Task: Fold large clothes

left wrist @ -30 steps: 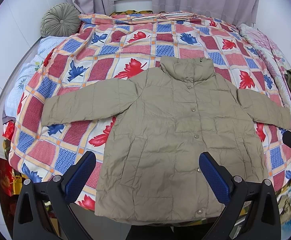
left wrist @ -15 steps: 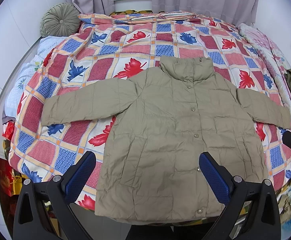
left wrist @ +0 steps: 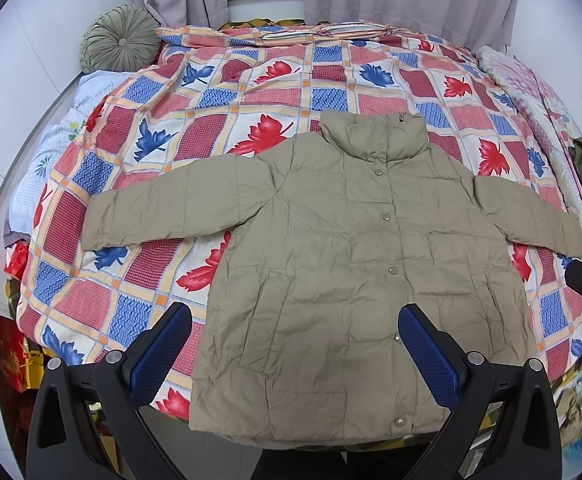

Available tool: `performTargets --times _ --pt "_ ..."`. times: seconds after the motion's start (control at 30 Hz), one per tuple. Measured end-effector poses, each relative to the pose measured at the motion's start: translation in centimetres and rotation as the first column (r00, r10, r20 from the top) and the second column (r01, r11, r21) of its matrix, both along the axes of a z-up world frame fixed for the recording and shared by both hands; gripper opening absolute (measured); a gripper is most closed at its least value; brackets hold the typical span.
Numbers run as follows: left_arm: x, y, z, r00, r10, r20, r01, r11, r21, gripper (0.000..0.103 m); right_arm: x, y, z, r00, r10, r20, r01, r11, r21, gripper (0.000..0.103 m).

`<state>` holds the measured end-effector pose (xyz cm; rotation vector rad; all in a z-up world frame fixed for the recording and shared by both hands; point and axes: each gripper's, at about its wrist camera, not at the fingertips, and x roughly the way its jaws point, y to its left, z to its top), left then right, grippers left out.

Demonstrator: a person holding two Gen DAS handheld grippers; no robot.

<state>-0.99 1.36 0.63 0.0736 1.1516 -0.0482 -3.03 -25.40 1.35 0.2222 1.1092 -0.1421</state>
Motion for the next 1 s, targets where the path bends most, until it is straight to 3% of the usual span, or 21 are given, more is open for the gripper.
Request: performTargets --times 0.77,1.0 --pt "-0.2 0.2 0.0 1.0 0.002 -0.004 -0.002 1.0 -0.005 0.103 0.1 0.1 -0.2 1.0 0.003 -0.003 -0.003 1.0 0.001 0.103" --pt "0.4 2.5 -2.4 0.999 0.022 -0.044 -0.024 0.999 -0.039 0.103 0.3 1.3 -0.3 1.0 0.014 -0.017 -0.013 1.0 0.027 0.103"
